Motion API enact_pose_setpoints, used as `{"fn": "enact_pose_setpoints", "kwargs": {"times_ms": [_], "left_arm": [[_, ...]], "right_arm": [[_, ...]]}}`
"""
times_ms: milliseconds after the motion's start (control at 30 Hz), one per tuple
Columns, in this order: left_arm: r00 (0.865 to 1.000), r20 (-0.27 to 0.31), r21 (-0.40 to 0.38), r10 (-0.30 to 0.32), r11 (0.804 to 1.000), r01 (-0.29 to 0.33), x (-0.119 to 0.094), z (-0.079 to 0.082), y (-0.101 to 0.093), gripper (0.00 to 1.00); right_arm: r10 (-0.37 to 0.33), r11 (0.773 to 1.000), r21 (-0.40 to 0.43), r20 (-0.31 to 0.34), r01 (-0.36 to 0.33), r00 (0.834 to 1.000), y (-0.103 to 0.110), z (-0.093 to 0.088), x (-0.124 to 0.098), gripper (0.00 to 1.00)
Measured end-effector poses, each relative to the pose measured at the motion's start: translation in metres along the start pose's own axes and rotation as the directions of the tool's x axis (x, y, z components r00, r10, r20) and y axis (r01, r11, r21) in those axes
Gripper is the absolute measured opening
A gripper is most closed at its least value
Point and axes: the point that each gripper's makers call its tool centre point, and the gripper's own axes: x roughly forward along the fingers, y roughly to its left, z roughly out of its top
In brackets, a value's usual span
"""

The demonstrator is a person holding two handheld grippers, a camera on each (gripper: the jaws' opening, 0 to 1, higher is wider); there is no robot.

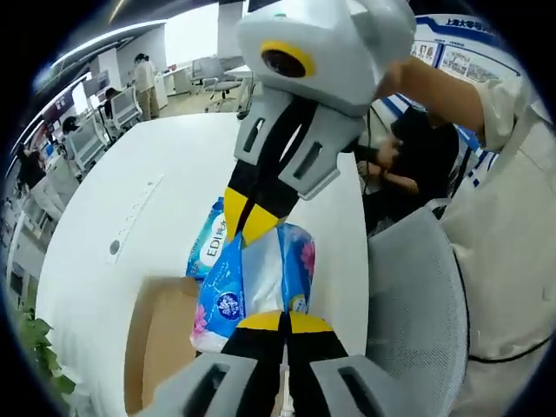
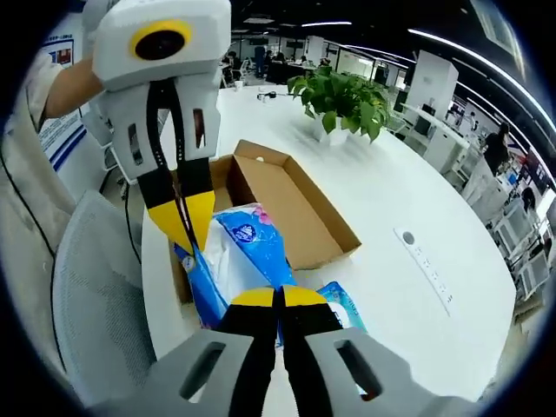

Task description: Operate the shoe box by opening the lid, removing the specified soft item, and placing it in the target area until the item is outside and the box remains undamaged.

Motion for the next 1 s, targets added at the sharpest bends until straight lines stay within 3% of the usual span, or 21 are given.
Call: {"fn": "enact_pose_setpoints", "kwargs": {"times_ms": [1000], "left_arm": [[0.998,0.029,0.033,-0.048,0.998,0.047,0.070,0.070,0.017,0.00]], "right_arm": [[-0.059,0.998,0.010,-0.059,0.059,0.997,-0.065,-0.070,-0.038,0.00]]}}
